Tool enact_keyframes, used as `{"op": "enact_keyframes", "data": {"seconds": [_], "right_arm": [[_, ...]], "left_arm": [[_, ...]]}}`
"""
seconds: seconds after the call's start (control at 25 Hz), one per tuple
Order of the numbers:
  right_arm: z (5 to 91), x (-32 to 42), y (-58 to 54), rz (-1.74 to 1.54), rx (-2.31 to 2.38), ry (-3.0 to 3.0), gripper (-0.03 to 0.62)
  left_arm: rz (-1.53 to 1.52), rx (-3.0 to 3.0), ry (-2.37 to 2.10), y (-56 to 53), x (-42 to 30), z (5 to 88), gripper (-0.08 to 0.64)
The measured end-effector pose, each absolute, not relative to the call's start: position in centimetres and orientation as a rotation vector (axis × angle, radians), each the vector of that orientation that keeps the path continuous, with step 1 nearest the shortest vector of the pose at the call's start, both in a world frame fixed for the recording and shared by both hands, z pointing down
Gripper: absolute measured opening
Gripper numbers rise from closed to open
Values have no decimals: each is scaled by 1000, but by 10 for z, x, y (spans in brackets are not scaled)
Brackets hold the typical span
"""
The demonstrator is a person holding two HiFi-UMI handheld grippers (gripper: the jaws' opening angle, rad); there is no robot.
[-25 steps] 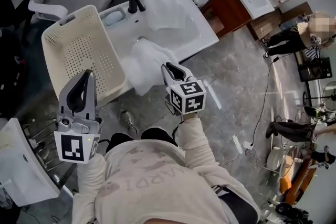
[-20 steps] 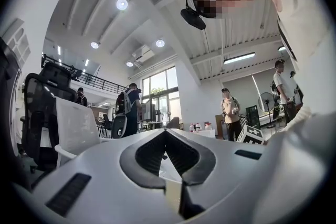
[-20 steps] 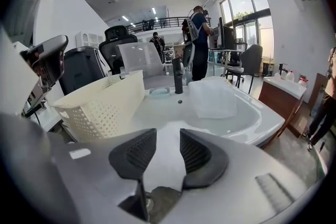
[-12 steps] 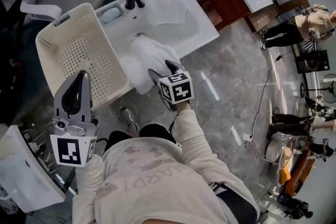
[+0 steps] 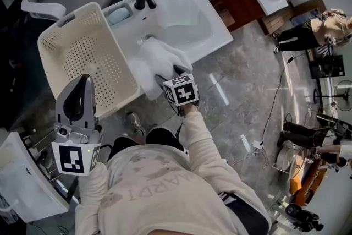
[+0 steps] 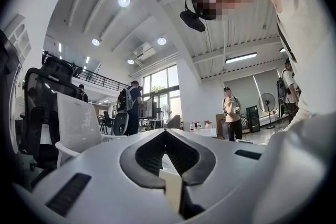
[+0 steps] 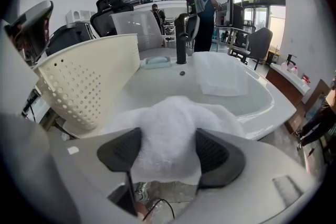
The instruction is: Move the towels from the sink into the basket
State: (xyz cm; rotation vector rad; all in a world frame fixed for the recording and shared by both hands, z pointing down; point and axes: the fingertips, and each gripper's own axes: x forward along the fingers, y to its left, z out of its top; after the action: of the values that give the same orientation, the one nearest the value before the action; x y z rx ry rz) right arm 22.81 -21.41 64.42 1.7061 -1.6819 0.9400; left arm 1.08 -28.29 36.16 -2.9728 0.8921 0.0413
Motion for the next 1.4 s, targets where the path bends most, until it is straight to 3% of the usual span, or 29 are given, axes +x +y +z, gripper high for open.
{"op": "enact_keyframes", "data": {"seconds": [0.2,0.36,0.84,1.4], "right_arm": [[643,222,-220,914,1697,-1691,150],[639,224,-218,932,1760,-1742,95],[521,233,-213,764,2015,-2068,91],[422,222,-229,447,1999,-2299,94]], "left_arm": [[36,-2967,914,-284,9,363,6],[45,-2955,937,-279,7,357,6],[71,-2905,1009,-261,5,337,6],[81,-2833,1124,-245,-11,320,6]]}}
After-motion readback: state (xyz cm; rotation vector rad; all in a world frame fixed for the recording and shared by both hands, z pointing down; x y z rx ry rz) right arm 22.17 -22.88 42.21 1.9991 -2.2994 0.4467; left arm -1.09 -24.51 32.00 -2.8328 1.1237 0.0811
